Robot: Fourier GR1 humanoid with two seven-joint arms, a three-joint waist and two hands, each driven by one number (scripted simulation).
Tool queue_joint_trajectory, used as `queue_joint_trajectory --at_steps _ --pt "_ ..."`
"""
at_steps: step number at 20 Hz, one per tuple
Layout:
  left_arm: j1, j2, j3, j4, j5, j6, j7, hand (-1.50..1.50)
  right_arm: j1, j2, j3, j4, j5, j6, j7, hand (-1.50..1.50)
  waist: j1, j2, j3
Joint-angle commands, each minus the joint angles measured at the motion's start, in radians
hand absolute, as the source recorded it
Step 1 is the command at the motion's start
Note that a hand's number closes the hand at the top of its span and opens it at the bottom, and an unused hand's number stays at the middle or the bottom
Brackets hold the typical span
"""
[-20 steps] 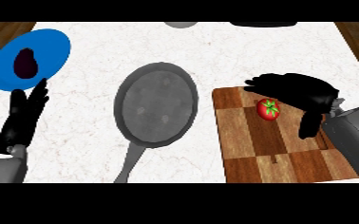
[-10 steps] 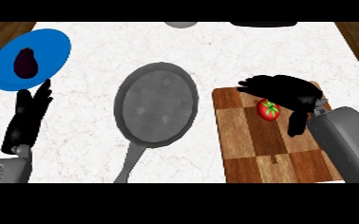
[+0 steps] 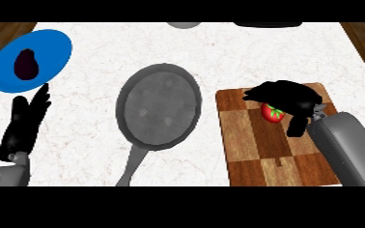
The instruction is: Pick the tomato from the cutting board and place it in the pan
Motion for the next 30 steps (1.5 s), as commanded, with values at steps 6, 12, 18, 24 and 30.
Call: queue_joint_trajectory --at_steps 6,12,18,24,30 --pt "-0.062 -0.015 0.004 0.02 -0.036 0.0 0.036 0.0 0.009 0.033 -0.014 0.039 0.102 -0.222 -0.08 1.5 -0.002 0.0 0.0" --pt "-0.021 -0.037 0.022 0.041 -0.037 0.003 -0.009 0.0 0.118 0.077 -0.085 -0.018 0.102 -0.183 0.074 1.5 -0.016 -0.004 0.0" --pt "0.027 0.01 0.075 0.046 -0.01 -0.019 -0.026 0.0 0.329 0.146 -0.222 -0.222 0.062 -0.127 0.4 1.5 -0.058 -0.017 -0.003" --pt "0.036 -0.033 0.043 0.012 -0.031 0.004 -0.021 0.0 0.43 0.208 -0.285 -0.603 -0.034 -0.165 0.433 1.5 -0.039 -0.013 -0.001" --pt "-0.011 0.011 0.066 0.057 -0.015 -0.044 -0.024 0.0 0.449 0.314 -0.228 -0.88 -0.104 -0.187 0.45 1.5 -0.025 -0.005 -0.001"
